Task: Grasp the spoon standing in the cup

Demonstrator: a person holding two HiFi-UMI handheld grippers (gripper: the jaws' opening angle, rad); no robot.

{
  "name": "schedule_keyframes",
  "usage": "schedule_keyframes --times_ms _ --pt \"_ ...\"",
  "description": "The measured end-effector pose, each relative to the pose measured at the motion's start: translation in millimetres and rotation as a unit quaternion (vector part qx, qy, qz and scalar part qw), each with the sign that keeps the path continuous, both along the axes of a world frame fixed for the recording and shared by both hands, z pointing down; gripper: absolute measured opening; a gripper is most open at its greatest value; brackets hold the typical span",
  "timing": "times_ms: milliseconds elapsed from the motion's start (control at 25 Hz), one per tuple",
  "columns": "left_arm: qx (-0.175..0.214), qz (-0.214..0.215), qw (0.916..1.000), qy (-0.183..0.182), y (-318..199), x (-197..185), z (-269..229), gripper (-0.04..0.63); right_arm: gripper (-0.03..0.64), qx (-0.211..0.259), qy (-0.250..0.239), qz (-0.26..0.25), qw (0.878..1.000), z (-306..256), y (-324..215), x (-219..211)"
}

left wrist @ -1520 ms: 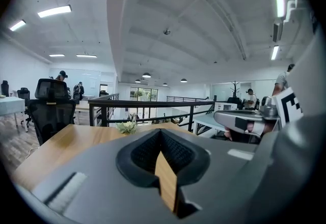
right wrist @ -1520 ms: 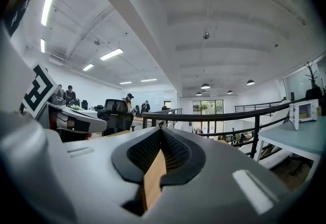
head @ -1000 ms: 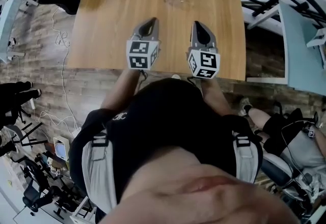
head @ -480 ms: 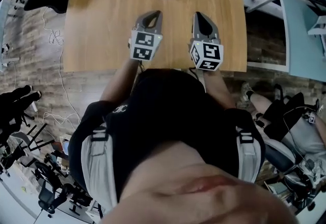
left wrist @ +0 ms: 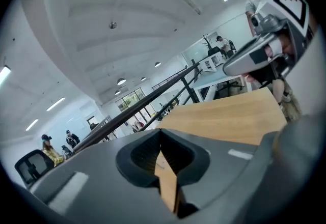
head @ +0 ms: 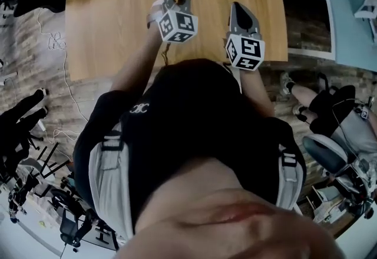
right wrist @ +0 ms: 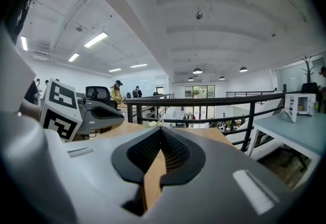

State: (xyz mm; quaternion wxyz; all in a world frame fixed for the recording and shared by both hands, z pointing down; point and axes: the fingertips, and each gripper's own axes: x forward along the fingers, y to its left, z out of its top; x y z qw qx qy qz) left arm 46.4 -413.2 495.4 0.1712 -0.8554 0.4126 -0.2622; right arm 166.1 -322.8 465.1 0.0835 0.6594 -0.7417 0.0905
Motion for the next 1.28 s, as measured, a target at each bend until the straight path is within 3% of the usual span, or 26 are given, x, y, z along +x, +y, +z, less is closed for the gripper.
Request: schedule_keyframes --times_ms 320,520,760,960,1080,1280 --pt "0.054 0.018 0.9965 -0.061 -33 21 7 0.012 0.0 -0.015 0.007 0.062 0.998 6 30 36" --pt "0.039 0.011 0.9964 -0.074 -60 27 30 0.012 0.0 -0.024 0.007 0.084 0.996 12 44 46" --pt "-0.008 0.006 0.9966 -0.082 -89 30 73 0.012 0.0 -0.035 0.006 0.101 0.994 20 47 52" --pt "-0.005 -0.004 0.9961 -0.088 -106 33 85 0.014 0.0 -0.045 0.012 0.109 0.993 24 46 61" --pt "-0.01 -0.006 0.9958 -0.091 -113 34 94 0.091 0.0 -0.052 0.013 0.117 0.992 27 47 68" --pt "-0.027 -0.052 0.9954 -0.076 -130 21 110 0.089 0.0 -0.064 0.012 0.127 0.99 34 46 74"
